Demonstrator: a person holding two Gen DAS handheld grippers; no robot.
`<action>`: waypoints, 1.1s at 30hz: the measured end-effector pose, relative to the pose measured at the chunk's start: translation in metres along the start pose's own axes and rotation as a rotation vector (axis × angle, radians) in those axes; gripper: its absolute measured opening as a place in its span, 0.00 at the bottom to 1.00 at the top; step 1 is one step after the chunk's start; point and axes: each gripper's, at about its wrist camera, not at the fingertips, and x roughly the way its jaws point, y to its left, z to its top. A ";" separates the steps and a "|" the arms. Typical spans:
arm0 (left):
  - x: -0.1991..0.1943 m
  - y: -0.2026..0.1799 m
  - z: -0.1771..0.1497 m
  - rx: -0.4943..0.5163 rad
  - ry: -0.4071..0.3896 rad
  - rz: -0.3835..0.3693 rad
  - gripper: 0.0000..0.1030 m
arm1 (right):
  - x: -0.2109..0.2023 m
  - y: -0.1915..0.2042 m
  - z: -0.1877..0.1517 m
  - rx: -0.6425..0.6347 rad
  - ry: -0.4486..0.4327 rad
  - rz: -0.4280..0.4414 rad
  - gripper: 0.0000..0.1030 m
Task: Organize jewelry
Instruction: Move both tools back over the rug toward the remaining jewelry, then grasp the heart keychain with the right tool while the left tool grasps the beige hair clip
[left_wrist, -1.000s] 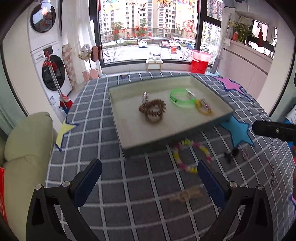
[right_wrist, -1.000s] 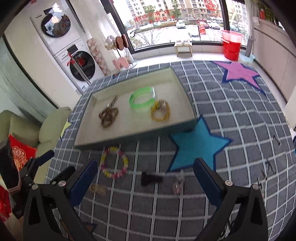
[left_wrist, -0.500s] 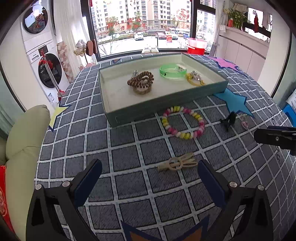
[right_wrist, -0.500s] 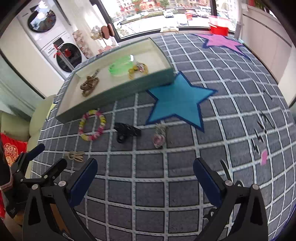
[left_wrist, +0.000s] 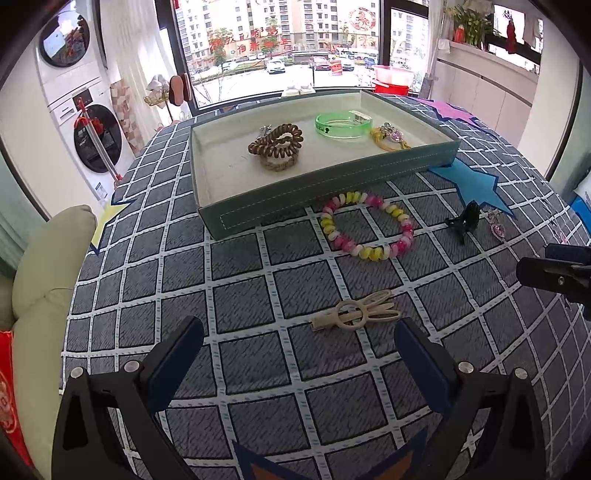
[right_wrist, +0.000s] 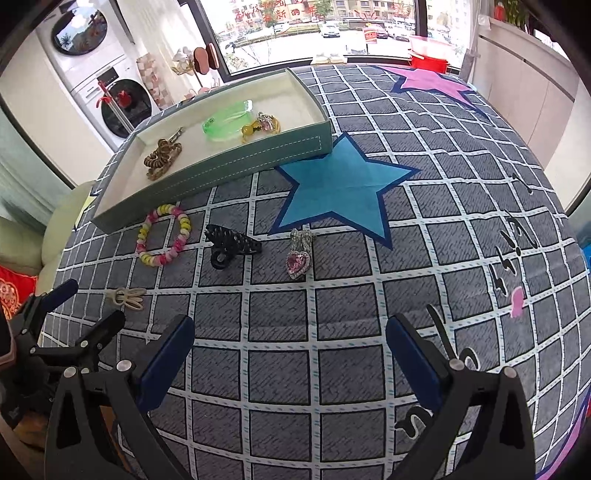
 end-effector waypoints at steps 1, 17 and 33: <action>0.000 -0.001 0.000 0.005 -0.001 0.000 1.00 | 0.000 0.000 0.000 -0.001 0.000 -0.003 1.00; 0.010 -0.008 0.001 0.035 0.014 -0.002 1.00 | 0.019 0.006 0.013 -0.022 -0.002 -0.079 1.00; 0.002 -0.027 0.006 0.122 0.018 -0.149 0.40 | 0.026 0.018 0.026 -0.121 -0.044 -0.154 0.37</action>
